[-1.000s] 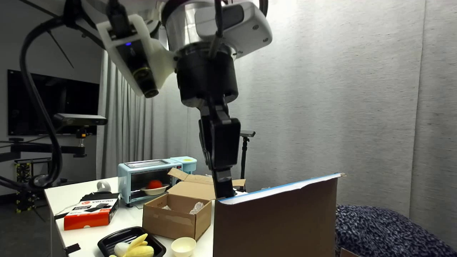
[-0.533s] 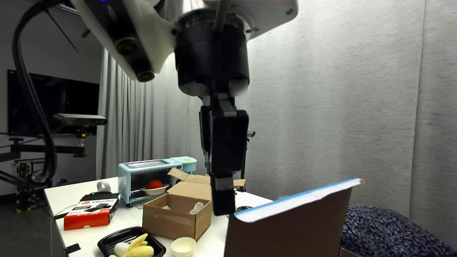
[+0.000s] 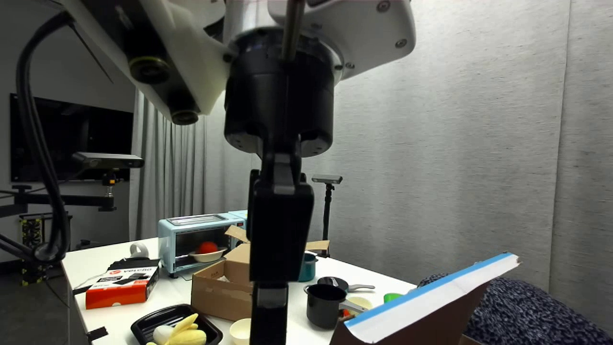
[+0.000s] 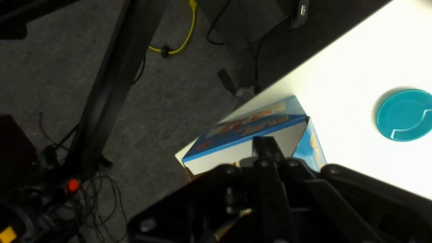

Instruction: Close the box

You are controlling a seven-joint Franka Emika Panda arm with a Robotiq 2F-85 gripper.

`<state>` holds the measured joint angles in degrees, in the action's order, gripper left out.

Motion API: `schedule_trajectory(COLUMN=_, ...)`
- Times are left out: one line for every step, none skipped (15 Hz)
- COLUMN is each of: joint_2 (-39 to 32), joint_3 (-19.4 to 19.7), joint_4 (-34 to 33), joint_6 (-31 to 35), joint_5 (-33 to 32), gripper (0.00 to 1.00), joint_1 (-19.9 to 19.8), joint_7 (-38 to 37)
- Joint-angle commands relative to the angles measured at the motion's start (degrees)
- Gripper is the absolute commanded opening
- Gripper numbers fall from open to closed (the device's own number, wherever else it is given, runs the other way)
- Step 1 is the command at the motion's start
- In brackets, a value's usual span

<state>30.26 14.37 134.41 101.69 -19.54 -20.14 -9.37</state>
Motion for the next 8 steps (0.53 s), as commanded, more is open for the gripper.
schedule_trajectory(joint_2=-1.04, joint_3=-1.20, joint_4=-1.48, joint_6=-0.01, joint_5=0.42, gripper=0.00, joint_1=0.81, joint_7=-0.30)
schedule_trajectory(joint_2=-0.86, joint_3=-1.41, joint_4=-1.39, joint_6=0.93, joint_5=0.52, gripper=0.00, joint_1=1.43, joint_7=0.71)
schedule_trajectory(joint_2=-0.60, joint_3=-1.88, joint_4=-1.15, joint_6=3.08, joint_5=0.63, gripper=0.00, joint_1=2.40, joint_7=1.44)
schedule_trajectory(joint_2=-0.65, joint_3=-2.52, joint_4=-1.13, joint_6=5.53, joint_5=0.71, gripper=0.00, joint_1=3.01, joint_7=0.91)
schedule_trajectory(joint_2=-1.33, joint_3=-3.91, joint_4=-1.29, joint_6=9.44, joint_5=-0.07, gripper=0.00, joint_1=2.47, joint_7=-3.95)
schedule_trajectory(joint_2=-2.12, joint_3=-4.85, joint_4=-1.54, joint_6=12.41, joint_5=0.26, gripper=0.00, joint_1=2.14, joint_7=-7.82)
schedule_trajectory(joint_2=-3.45, joint_3=-6.02, joint_4=-1.86, joint_6=14.78, joint_5=0.49, gripper=0.00, joint_1=1.70, joint_7=-11.84)
schedule_trajectory(joint_2=-4.56, joint_3=-7.10, joint_4=-1.81, joint_6=16.90, joint_5=0.70, gripper=0.00, joint_1=1.31, joint_7=-16.02)
